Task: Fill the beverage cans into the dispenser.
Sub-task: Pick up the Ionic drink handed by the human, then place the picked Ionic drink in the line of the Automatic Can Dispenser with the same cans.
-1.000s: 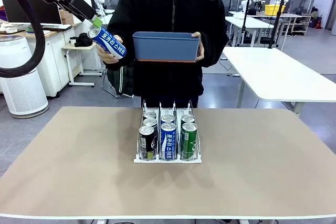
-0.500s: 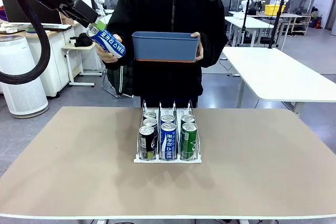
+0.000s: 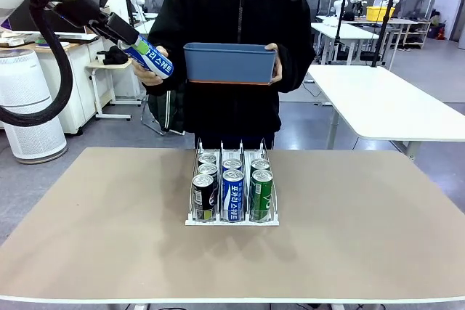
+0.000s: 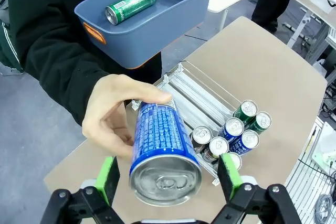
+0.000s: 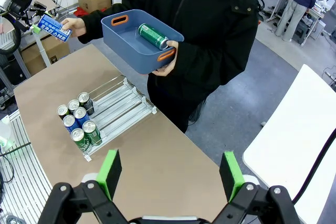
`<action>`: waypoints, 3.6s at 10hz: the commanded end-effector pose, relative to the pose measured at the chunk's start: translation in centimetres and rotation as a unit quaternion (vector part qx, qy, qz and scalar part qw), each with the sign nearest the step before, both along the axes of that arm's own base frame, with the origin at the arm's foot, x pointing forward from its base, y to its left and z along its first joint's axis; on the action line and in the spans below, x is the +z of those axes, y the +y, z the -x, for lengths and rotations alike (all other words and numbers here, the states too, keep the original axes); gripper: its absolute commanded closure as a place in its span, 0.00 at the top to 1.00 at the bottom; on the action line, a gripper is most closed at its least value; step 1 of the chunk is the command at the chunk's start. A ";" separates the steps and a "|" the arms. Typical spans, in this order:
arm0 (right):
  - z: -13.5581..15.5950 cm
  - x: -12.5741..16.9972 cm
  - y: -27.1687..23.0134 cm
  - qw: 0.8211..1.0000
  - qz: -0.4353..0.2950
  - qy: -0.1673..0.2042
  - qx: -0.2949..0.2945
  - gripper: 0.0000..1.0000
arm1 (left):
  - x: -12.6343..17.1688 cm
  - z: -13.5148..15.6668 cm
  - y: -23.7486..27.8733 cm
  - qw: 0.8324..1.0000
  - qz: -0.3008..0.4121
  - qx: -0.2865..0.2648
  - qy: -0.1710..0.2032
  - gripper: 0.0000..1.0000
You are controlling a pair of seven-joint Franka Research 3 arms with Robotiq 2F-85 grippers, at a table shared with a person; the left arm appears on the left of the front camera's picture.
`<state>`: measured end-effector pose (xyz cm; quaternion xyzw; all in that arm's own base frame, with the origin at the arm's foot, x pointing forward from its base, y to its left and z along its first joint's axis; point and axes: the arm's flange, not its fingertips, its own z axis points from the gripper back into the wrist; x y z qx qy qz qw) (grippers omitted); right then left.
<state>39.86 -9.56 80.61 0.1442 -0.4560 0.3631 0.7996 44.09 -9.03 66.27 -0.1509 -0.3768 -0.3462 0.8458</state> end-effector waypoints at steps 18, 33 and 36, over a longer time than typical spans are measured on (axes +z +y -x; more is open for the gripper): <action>0.1 -0.1 0.1 1.000 -0.002 0.001 0.002 1.00 | -0.6 -1.0 0.0 1.000 0.003 -0.007 -0.005 0.75; 0.1 -0.1 0.1 1.000 -0.002 0.001 0.002 1.00 | -0.9 -1.1 0.3 1.000 -0.001 -0.004 -0.009 0.00; 0.1 -0.1 0.1 1.000 -0.002 0.001 0.002 1.00 | -0.9 -1.1 0.3 1.000 -0.001 -0.004 -0.009 0.00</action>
